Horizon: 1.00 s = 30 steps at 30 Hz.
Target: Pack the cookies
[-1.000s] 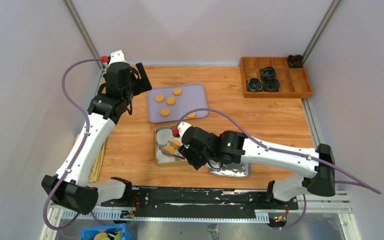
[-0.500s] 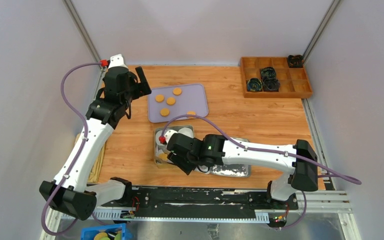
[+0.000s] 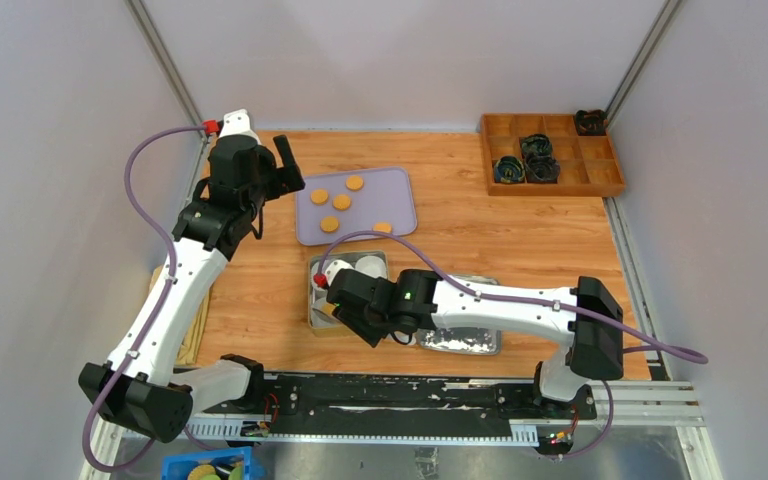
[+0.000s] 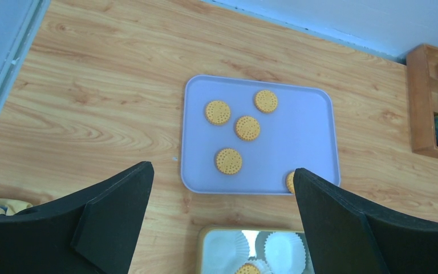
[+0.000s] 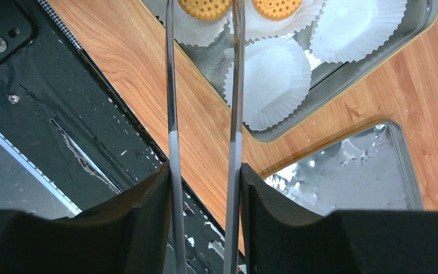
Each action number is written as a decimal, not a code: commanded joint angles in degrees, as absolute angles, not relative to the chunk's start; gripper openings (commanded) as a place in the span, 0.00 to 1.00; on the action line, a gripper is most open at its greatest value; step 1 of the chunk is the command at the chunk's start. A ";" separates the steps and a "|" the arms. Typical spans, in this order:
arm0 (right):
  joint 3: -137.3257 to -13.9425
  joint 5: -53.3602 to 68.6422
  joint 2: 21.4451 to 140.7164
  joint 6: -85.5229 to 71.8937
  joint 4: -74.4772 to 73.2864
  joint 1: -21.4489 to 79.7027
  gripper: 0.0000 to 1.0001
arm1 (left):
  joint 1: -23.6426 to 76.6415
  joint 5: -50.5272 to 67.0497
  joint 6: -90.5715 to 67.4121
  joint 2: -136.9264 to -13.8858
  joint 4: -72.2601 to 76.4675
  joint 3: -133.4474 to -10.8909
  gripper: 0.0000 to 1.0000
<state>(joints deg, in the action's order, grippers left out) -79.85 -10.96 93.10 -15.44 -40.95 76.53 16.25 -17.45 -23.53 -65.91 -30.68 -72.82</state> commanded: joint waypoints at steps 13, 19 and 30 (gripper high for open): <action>-80.97 -13.41 90.86 -15.05 -39.64 77.39 0.61 | 15.99 -14.27 -22.07 -64.57 -28.80 -73.12 1.00; -81.24 -18.34 90.44 -15.34 -40.75 77.43 0.52 | 15.99 -13.98 -21.69 -64.00 -28.55 -72.84 1.00; -84.73 -28.18 88.20 -11.45 -39.09 74.34 0.32 | 15.99 -12.45 -22.38 -64.33 -27.10 -72.71 1.00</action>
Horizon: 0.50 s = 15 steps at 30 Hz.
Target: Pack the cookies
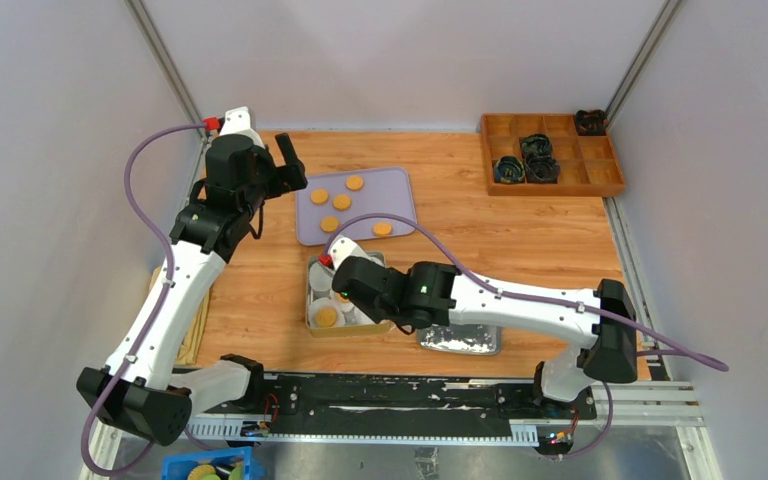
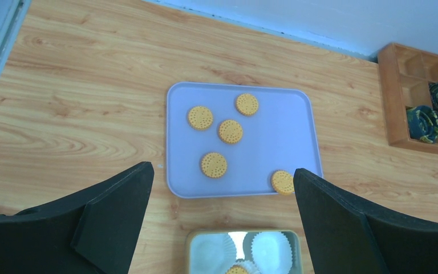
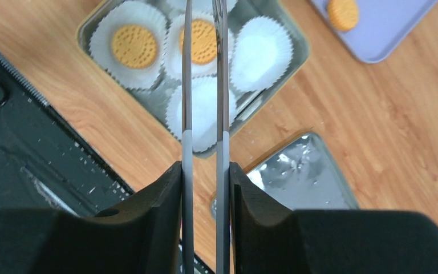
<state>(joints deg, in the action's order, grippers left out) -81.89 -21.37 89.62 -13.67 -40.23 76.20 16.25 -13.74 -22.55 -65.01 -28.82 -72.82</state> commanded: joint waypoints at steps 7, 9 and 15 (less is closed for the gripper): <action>-86.79 -25.11 93.54 -8.75 -33.15 61.60 0.33 | 15.97 -11.70 -22.56 -65.32 -25.81 -72.25 1.00; -87.60 -23.21 96.24 -8.18 -31.16 58.22 0.32 | 15.99 -11.46 -22.52 -65.89 -25.62 -72.09 1.00; -92.98 -20.59 105.51 -5.31 -28.98 54.30 0.34 | 15.97 -12.68 -21.40 -67.02 -25.38 -71.81 1.00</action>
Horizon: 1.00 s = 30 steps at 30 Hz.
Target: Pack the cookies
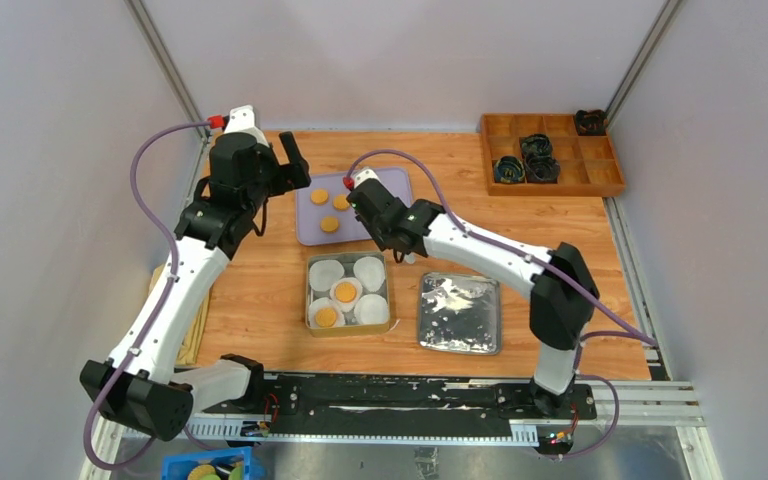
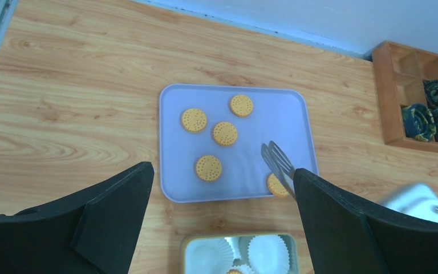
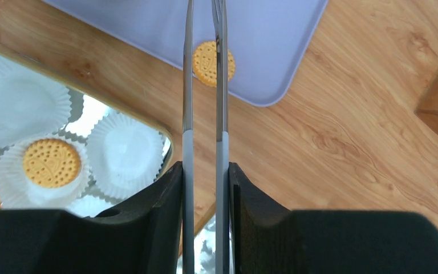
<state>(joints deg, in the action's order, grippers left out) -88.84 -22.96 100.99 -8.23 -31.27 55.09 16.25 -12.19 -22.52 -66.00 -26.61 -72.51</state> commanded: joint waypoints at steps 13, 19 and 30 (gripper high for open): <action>-95.34 -15.38 113.49 -5.84 -28.33 49.58 0.49 | 15.99 -13.10 -20.87 -69.35 -24.59 -71.89 1.00; -98.24 -12.39 116.61 -5.52 -28.56 48.03 0.51 | 16.00 -12.88 -21.05 -69.77 -24.37 -71.98 1.00; -99.32 -6.34 116.92 -6.07 -28.03 47.90 0.52 | 16.00 -13.29 -20.86 -70.21 -24.17 -71.71 1.00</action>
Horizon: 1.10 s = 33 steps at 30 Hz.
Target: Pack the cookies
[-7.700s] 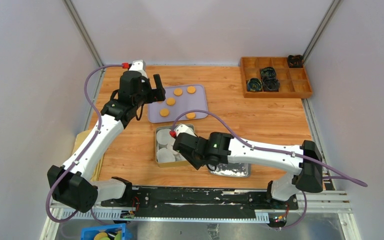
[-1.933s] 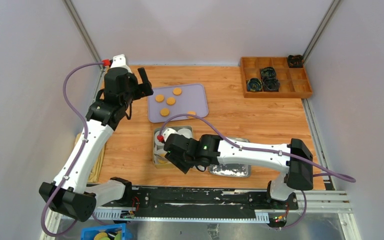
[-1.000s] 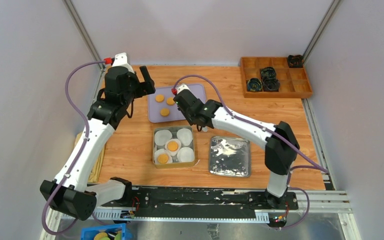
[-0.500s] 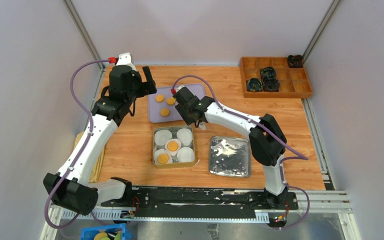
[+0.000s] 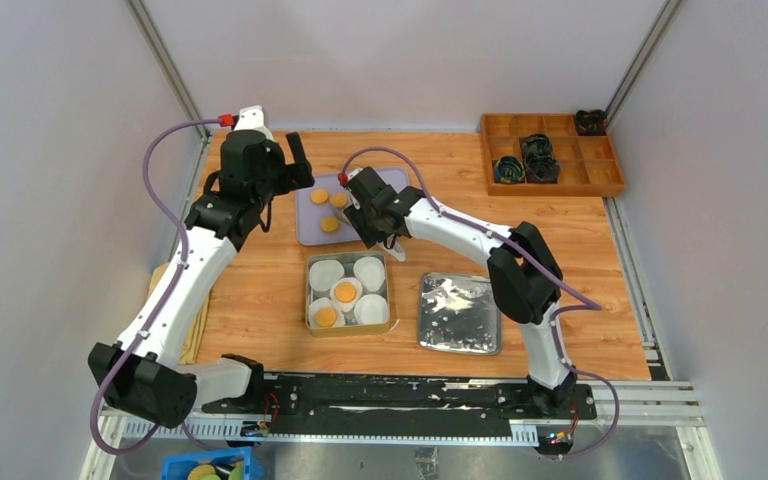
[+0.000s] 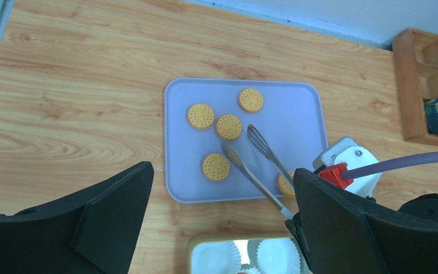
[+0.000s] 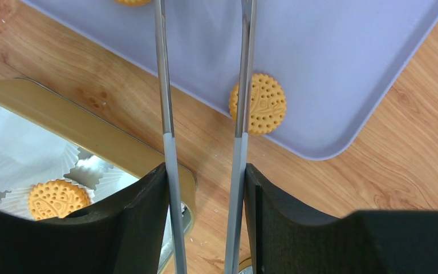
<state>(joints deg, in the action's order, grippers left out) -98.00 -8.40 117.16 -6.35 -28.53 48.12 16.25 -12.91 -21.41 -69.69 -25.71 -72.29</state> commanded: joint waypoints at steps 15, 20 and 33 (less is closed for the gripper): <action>-107.11 -8.04 125.42 -6.89 -30.80 47.23 0.43 | 16.00 -12.89 -20.92 -70.95 -23.55 -71.02 1.00; -104.56 -11.17 121.33 -7.00 -30.78 47.28 0.26 | 16.00 -12.43 -21.22 -70.89 -23.38 -70.93 1.00; -87.32 -12.49 92.77 -7.45 -31.20 50.09 0.23 | 16.00 -11.82 -22.02 -69.85 -23.69 -71.22 1.00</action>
<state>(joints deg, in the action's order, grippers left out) -92.40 -11.14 102.10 -6.61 -30.55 48.16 16.25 -12.62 -21.47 -70.70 -24.25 -71.33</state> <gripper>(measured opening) 0.467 0.999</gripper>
